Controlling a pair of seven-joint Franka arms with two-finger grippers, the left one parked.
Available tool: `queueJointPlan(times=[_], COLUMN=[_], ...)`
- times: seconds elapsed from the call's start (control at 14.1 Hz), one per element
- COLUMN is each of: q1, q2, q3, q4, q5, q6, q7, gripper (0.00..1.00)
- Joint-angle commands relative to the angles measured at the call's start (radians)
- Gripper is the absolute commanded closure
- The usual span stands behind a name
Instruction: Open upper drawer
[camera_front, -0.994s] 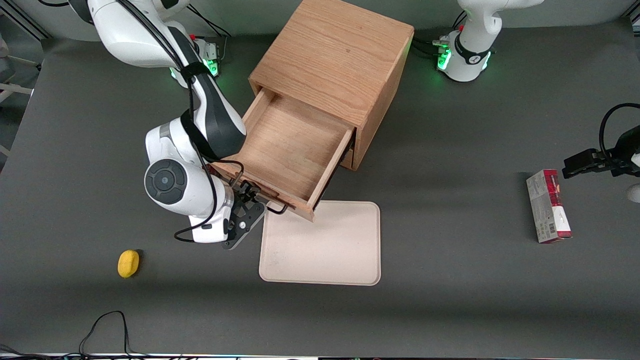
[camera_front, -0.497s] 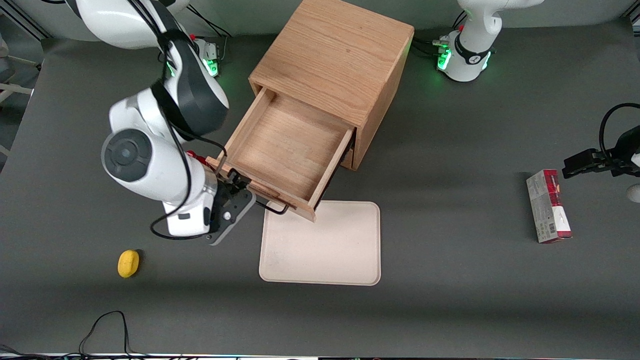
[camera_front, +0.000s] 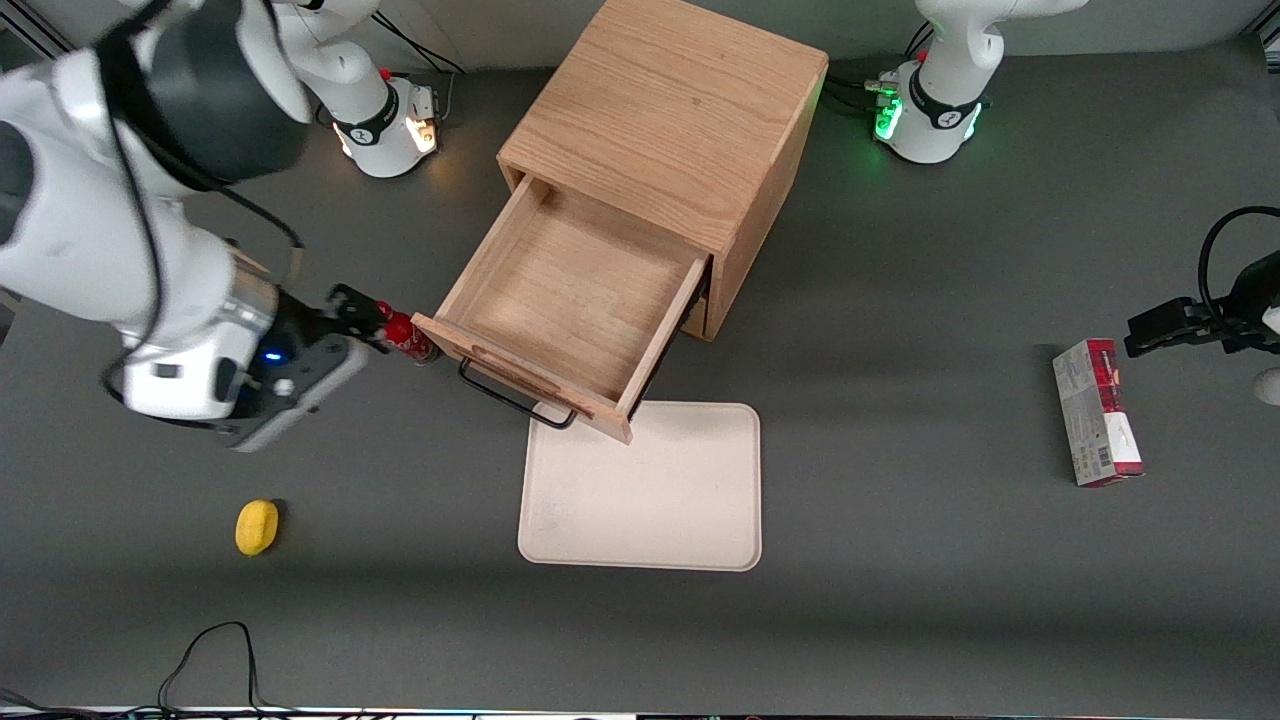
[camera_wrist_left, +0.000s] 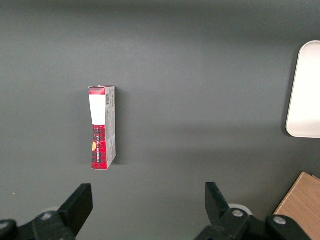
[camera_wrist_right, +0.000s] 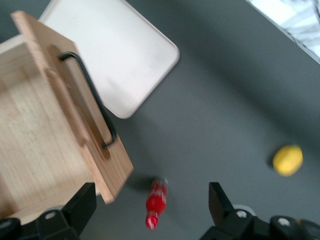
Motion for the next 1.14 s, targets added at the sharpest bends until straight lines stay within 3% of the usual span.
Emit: queueJointPlan(times=[0.0, 0.14, 0.28, 0.5, 0.64, 1.06], q1=[0.010, 0.005, -0.053, -0.247, -0.378, -0.450], q2=[-0.111, -0.150, -0.199, -0.300, -0.360, -0.371], q3=[-0.064, -0.118, -0.100, 0.136, 0.249, 0.252], q4=[-0.142, -0.191, -0.248, -0.357, -0.435, -0.469], q5=[-0.021, -0.021, -0.049, -0.162, -0.173, -0.175], q6=[-0.004, -0.002, 0.013, 0.063, 0.119, 0.150], q7=[0.067, 0.067, 0.166, 0.265, 0.274, 0.302], gripper=[0.00, 0.00, 0.00, 0.00, 0.00, 0.00])
